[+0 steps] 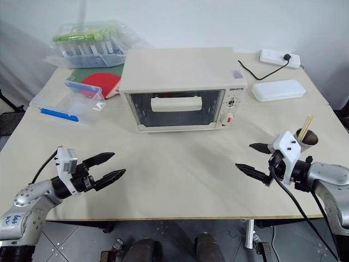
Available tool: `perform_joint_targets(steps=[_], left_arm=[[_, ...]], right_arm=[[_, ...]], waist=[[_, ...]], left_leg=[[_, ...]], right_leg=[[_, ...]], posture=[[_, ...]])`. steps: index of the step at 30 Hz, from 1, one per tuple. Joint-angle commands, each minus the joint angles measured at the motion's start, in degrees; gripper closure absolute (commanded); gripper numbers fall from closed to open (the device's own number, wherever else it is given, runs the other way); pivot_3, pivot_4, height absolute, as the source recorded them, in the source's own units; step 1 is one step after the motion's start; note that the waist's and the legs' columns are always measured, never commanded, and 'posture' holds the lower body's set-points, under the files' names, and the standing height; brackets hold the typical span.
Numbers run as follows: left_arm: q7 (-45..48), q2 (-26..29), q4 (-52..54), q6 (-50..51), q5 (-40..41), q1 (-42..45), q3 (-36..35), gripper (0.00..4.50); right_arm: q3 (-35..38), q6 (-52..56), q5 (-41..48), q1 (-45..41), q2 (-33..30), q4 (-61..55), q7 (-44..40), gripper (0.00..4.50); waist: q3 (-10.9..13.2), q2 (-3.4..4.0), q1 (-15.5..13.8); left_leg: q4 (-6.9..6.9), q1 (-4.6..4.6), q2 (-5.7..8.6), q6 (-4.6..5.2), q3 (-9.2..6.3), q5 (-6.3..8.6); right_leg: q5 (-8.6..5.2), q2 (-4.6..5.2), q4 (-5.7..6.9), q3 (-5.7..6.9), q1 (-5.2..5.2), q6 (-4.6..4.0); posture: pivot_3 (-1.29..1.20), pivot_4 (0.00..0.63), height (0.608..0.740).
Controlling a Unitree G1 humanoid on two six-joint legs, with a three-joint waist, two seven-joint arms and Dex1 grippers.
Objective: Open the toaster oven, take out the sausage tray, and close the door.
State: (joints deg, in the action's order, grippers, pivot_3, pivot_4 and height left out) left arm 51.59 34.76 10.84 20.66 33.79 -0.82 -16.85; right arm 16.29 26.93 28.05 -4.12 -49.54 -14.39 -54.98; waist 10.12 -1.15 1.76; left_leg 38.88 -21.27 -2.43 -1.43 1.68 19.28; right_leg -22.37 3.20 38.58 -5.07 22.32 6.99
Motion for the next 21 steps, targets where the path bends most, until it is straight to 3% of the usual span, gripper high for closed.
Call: perform_joint_targets(steps=[1,5,11,14,21], left_arm=[[0.5,0.8,1.5,-0.6,1.0,0.5,-1.1,0.0],[-0.7,0.9,1.5,0.1,1.3,1.5,-1.7,0.0],[-3.4,-0.2,-0.4,-0.7,1.6,6.2,-3.0,0.0],[-5.1,-0.7,-1.2,0.1,1.6,10.0,-2.6,0.0],[-5.0,-2.2,-5.1,-1.0,2.9,15.3,-3.5,0.0]], right_arm=[[0.6,-0.6,0.8,-1.2,0.2,-2.0,0.3,0.05],[0.1,1.2,2.4,-3.6,0.5,-2.5,0.7,0.05],[-4.8,9.1,6.5,-14.6,0.7,-2.1,0.0,0.05],[-10.3,12.2,7.2,-24.2,2.8,1.7,-1.7,0.05],[-18.9,6.5,1.3,-41.2,9.8,17.3,-6.6,0.05]], waist=[[0.0,0.0,0.0],[0.0,0.0,0.0],[0.0,0.0,0.1],[0.0,0.02,0.4],[0.0,0.01,1.2]], left_leg=[[0.0,0.0,0.0,0.0,0.0,0.0],[0.0,0.0,0.0,0.0,0.0,0.0],[0.04,0.0,-0.04,-0.01,-0.02,0.0],[0.02,-0.04,-0.03,0.0,0.01,0.01],[0.08,-0.09,-0.04,-0.17,0.1,-0.07]], right_leg=[[0.0,0.0,0.0,0.0,0.0,0.0],[0.0,0.0,0.0,0.0,0.0,0.0],[0.0,-0.01,0.03,0.03,0.01,0.0],[0.0,0.02,0.01,0.03,0.06,0.0],[0.01,0.17,0.03,0.25,0.16,0.02]], posture=[[0.0,0.15,0.74],[0.0,0.15,0.74],[0.0,0.15,0.74],[0.0,0.15,0.74],[0.0,0.15,0.74]])
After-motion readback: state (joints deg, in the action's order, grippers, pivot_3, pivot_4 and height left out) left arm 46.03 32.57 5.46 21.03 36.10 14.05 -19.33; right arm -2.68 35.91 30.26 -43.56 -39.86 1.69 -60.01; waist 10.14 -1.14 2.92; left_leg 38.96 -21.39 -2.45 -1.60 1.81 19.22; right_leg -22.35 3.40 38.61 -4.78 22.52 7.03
